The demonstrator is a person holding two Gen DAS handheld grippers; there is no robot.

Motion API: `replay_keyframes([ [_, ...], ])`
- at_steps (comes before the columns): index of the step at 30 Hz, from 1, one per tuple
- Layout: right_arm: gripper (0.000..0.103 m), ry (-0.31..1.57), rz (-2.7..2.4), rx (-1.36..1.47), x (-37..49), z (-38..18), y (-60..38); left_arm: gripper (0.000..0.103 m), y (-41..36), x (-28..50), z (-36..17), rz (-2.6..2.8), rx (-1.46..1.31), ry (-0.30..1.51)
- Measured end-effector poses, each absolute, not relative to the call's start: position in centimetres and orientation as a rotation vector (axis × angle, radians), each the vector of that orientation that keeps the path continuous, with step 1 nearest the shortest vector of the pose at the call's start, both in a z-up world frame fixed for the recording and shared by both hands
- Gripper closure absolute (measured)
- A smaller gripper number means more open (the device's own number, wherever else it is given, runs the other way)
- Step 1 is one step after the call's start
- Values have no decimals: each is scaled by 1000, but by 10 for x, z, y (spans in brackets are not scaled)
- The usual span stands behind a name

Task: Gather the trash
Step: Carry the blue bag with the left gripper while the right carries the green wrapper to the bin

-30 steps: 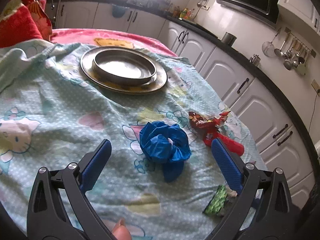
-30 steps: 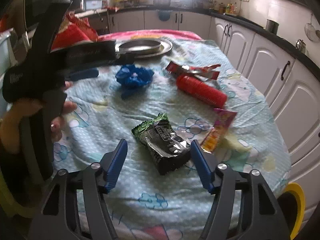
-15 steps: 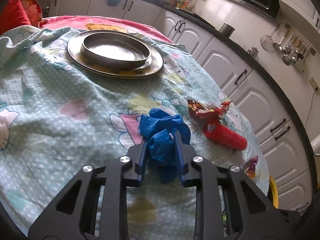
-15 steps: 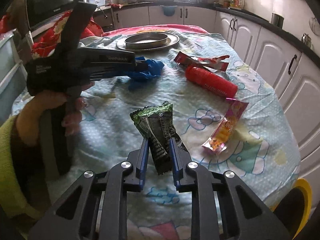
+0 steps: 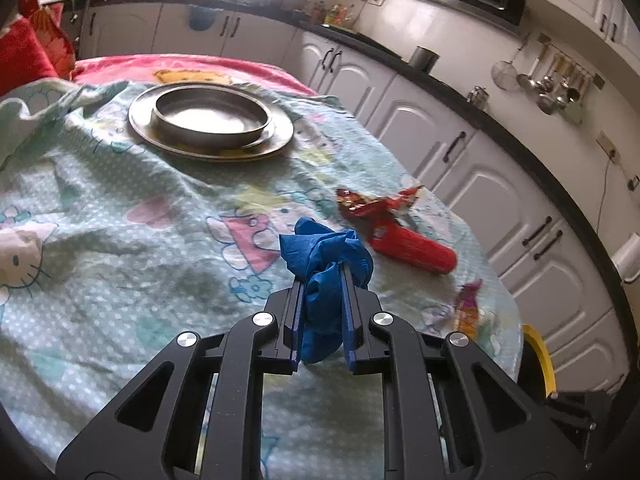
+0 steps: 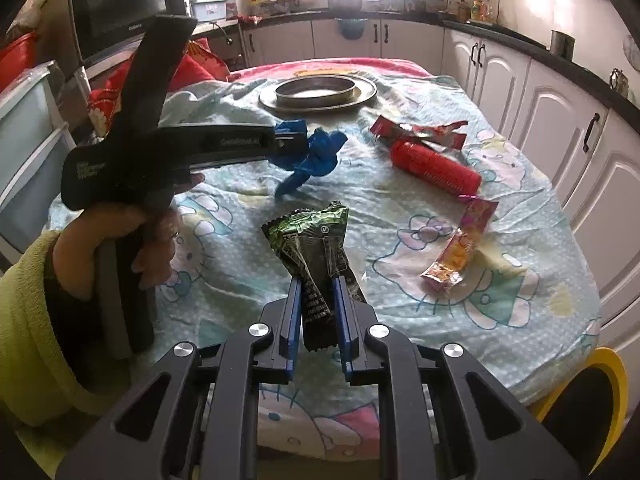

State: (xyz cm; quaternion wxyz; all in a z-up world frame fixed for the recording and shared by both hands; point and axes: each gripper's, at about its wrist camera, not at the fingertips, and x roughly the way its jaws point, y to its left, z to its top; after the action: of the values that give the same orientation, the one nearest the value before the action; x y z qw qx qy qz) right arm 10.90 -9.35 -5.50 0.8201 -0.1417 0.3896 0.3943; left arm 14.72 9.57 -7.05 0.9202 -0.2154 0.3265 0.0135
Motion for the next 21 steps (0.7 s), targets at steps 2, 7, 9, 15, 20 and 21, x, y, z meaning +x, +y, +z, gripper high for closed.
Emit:
replay_keyframes([
  [2,88,818,835,-299,107,-50,-98,93,90,144,-65,17,-424,659],
  [7,88,791,809,-277,108,-37,-112,93,77,138,-53,-12,-387,635],
  [9,88,782,797,-268,109,-33,-119,93,72,136,-48,-24,-377,627],
  [15,88,769,737,-222,114,-23,-149,93,55,131,-37,-67,-356,607],
  [20,88,751,679,-180,119,-14,-175,93,40,129,-29,-105,-338,598],
  [21,88,750,672,-174,120,-13,-178,93,36,128,-27,-115,-330,596],
])
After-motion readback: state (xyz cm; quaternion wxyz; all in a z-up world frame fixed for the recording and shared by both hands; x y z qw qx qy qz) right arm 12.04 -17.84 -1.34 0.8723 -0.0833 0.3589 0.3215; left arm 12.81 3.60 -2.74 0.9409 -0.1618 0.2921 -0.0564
